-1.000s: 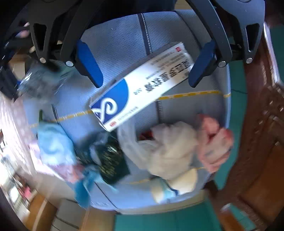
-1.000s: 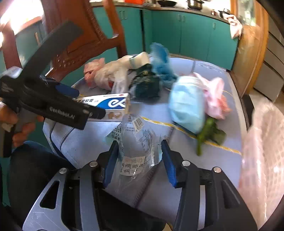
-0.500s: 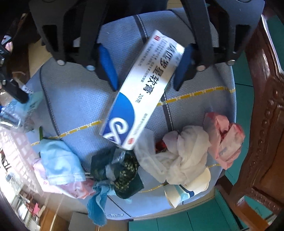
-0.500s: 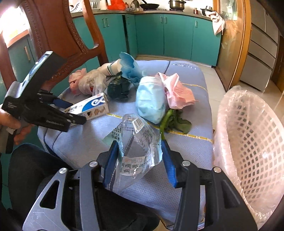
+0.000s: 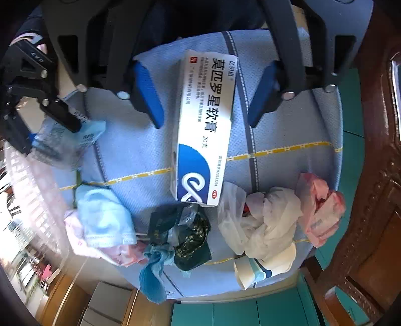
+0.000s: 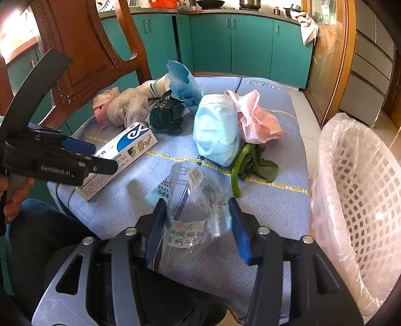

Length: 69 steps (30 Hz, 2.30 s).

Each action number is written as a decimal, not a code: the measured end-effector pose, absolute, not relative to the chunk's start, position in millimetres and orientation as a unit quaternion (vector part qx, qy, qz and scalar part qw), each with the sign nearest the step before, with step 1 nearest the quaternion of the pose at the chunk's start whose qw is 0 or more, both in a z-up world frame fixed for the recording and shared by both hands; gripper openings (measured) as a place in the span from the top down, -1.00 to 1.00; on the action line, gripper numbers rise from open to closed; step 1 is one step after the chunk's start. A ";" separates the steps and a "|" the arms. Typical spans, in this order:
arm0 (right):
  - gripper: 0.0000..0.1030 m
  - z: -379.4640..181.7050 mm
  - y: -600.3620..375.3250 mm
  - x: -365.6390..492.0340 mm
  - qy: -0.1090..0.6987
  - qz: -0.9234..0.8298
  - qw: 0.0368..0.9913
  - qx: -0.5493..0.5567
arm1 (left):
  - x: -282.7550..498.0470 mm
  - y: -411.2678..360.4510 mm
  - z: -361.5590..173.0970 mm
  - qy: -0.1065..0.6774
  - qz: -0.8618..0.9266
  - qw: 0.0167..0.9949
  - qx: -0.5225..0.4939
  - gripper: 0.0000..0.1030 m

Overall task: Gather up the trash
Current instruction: 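Grasp the white ointment box with the left tool while the right tool holds the plastic bag, then carry the plastic bag and ointment box over the wastebasket and release both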

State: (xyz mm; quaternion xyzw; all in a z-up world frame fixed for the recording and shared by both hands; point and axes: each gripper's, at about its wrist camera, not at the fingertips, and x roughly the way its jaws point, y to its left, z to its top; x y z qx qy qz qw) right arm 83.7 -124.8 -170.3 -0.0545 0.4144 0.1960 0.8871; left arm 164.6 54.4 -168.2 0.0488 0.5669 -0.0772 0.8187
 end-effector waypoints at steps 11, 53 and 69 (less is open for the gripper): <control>-0.38 -181.5 -106.4 93.3 0.424 0.191 0.881 -0.088 | 149.1 52.7 -171.3 0.561 -0.076 0.823 0.037 0.09; -0.05 -147.3 -125.5 80.0 0.386 0.190 0.901 -0.049 | 113.3 55.1 -133.7 0.487 -0.056 0.872 0.001 0.19; -0.05 -104.1 -136.4 66.0 0.327 0.179 0.927 -0.045 | 76.6 50.5 -59.6 0.334 -0.024 0.942 0.001 0.19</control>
